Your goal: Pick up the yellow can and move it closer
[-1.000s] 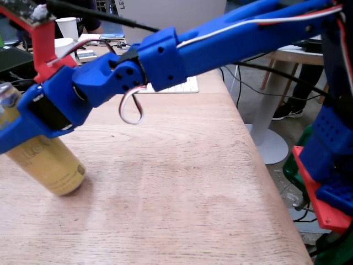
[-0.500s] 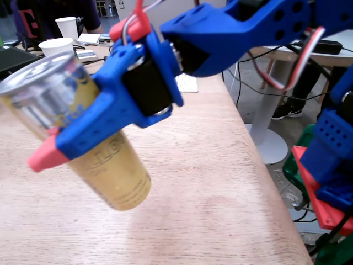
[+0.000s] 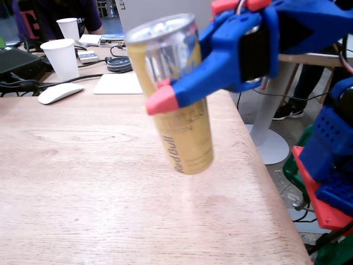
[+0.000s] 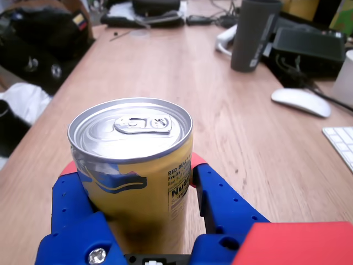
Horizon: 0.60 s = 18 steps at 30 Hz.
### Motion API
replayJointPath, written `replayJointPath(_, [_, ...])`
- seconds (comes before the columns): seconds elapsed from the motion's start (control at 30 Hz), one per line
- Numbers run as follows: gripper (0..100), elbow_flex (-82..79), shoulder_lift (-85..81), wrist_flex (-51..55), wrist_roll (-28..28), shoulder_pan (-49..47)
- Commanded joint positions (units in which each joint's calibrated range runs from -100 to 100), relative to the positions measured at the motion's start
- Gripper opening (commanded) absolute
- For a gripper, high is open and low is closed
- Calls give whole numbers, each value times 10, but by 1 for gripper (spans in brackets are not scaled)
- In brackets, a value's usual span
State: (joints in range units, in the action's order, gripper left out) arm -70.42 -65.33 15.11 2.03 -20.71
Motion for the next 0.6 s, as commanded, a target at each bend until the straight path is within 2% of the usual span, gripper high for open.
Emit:
replayJointPath(0.0, [22, 15, -89, 80, -4, 6])
replayJointPath(0.27, [22, -95, -241, 136, 1, 6])
replayJointPath(0.47, [22, -104, -310, 247, -1, 6])
replayJointPath(0.57, [22, -104, -316, 261, -2, 4])
